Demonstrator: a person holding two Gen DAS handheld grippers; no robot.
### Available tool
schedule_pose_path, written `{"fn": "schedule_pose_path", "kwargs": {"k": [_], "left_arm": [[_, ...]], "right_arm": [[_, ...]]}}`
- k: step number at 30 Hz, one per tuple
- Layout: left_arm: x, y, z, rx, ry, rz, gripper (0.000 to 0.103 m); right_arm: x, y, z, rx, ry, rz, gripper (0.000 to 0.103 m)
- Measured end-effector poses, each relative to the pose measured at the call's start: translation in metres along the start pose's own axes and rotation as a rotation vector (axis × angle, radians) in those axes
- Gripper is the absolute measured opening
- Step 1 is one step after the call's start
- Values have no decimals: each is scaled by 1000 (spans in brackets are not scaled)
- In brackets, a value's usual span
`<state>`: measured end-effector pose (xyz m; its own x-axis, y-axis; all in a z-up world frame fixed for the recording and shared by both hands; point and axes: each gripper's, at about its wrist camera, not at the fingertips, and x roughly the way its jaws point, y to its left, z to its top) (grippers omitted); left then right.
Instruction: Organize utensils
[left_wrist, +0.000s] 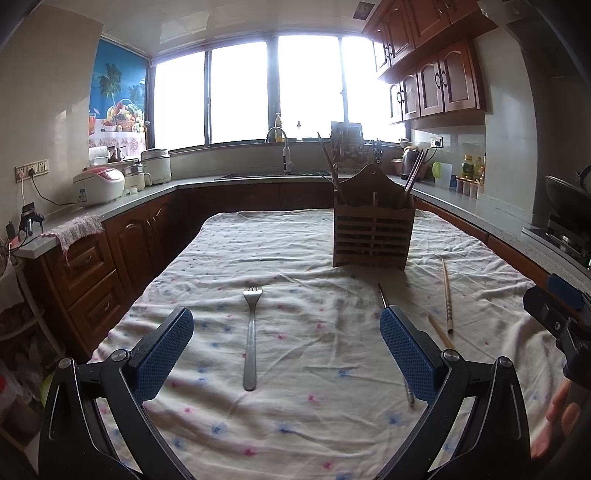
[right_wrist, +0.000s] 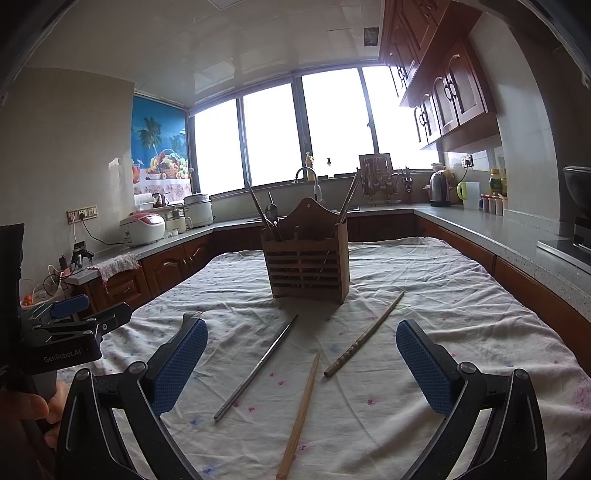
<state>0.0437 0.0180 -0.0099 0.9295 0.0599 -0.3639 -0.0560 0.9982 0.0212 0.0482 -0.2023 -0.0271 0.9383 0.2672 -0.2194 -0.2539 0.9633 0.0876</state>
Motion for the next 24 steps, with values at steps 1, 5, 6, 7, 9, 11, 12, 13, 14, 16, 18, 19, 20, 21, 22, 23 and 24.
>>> {"fn": "schedule_pose_path", "kwargs": {"k": [1,5,6,7,9,11,12,13,14,16,18,19,20,21,22,23,24], "left_arm": [[0,0,0,0,1,-2,103],[0,0,0,-1,2,-3,103],[0,0,1,-2,2,-4,103],[0,0,1,-3,3,-8,103],[0,0,1,-4,4,-9,103],[0,-1,1,-1,2,-8,103],[0,-2,1,-1,1,-8,103],[0,-2,1,-1,1,-8,103],[0,-2,1,-1,1,-10,103],[0,-2,1,-1,1,-11,103],[0,-2,1,-1,2,-15,103],[0,-2,1,0,2,-14,103],[0,-2,1,0,2,-15,103],[0,-2,1,0,2,-15,103],[0,-2,1,0,2,-14,103],[0,-2,1,-1,3,-15,103],[0,-2,1,-1,2,-16,103]], "right_arm": [[0,0,0,0,0,0,103],[0,0,0,0,1,0,103],[0,0,0,0,1,0,103],[0,0,0,1,-1,1,103],[-1,0,0,1,-3,0,103],[-1,0,0,2,-4,1,103],[-1,0,0,2,-4,1,103],[-1,0,0,2,-4,0,103],[-1,0,0,2,-3,0,103],[-1,0,0,2,-4,0,103],[-1,0,0,2,-6,0,103],[-1,0,1,1,-7,0,103],[0,0,1,1,-7,0,103],[0,0,1,0,-7,0,103],[0,0,2,0,-7,0,103],[0,1,2,1,-7,0,103],[0,1,2,1,-7,0,103]]}}
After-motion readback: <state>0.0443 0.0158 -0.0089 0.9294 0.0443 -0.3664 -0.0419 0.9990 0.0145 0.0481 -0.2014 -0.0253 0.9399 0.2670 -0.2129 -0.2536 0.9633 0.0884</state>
